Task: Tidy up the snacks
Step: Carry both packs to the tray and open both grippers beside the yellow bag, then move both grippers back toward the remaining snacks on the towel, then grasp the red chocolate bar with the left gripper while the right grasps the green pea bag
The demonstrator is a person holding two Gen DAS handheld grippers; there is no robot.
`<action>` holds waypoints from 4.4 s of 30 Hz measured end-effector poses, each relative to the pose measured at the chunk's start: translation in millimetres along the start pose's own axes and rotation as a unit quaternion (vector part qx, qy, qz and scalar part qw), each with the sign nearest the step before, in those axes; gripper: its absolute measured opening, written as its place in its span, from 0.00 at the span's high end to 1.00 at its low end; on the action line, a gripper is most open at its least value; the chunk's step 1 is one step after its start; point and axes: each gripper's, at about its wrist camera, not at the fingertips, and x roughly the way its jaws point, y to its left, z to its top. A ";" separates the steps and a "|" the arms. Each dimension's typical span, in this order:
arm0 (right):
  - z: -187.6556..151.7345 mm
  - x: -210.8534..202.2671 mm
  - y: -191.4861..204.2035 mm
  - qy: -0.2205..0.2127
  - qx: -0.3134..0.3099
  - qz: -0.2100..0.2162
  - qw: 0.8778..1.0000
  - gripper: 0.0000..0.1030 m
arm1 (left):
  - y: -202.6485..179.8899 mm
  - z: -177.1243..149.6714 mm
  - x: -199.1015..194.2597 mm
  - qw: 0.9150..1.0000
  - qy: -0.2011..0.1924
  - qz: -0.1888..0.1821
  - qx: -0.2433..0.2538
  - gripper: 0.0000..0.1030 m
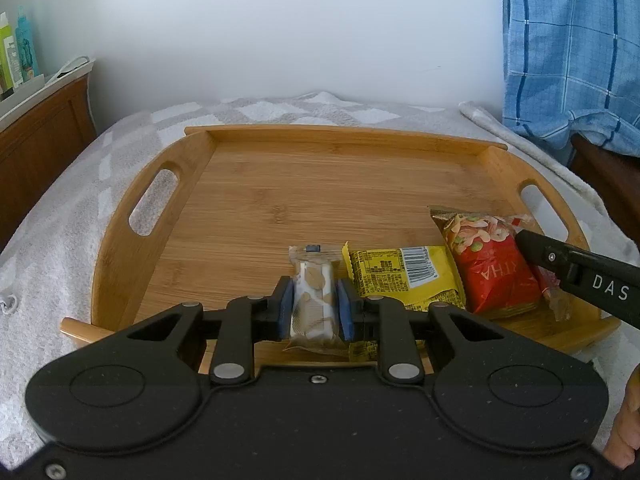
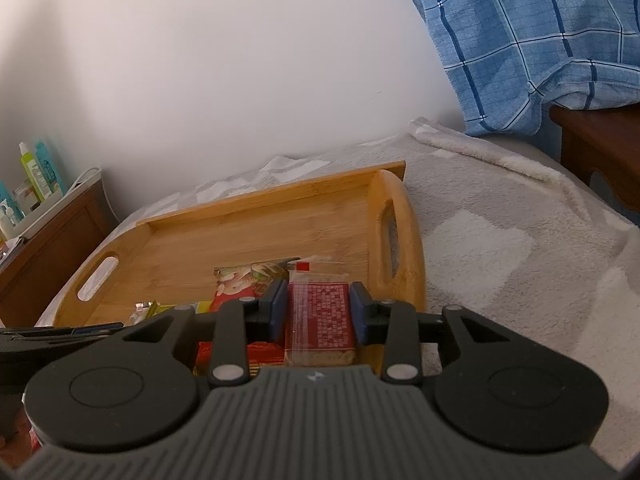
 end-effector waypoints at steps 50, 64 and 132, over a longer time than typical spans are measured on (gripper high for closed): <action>-19.4 -78.1 -15.2 -0.054 0.003 0.003 0.999 0.00 | 4.1 -53.8 -97.0 0.998 -0.041 -0.033 0.037 0.09; -50.8 -106.7 -10.3 -0.053 -0.027 -0.026 0.998 0.00 | -7.3 -95.9 -110.5 0.994 -0.029 -0.067 0.079 0.15; -82.4 -93.7 21.8 -0.041 -0.091 -0.070 0.993 0.50 | -9.5 -119.3 -137.6 0.994 -0.018 -0.109 -0.013 0.87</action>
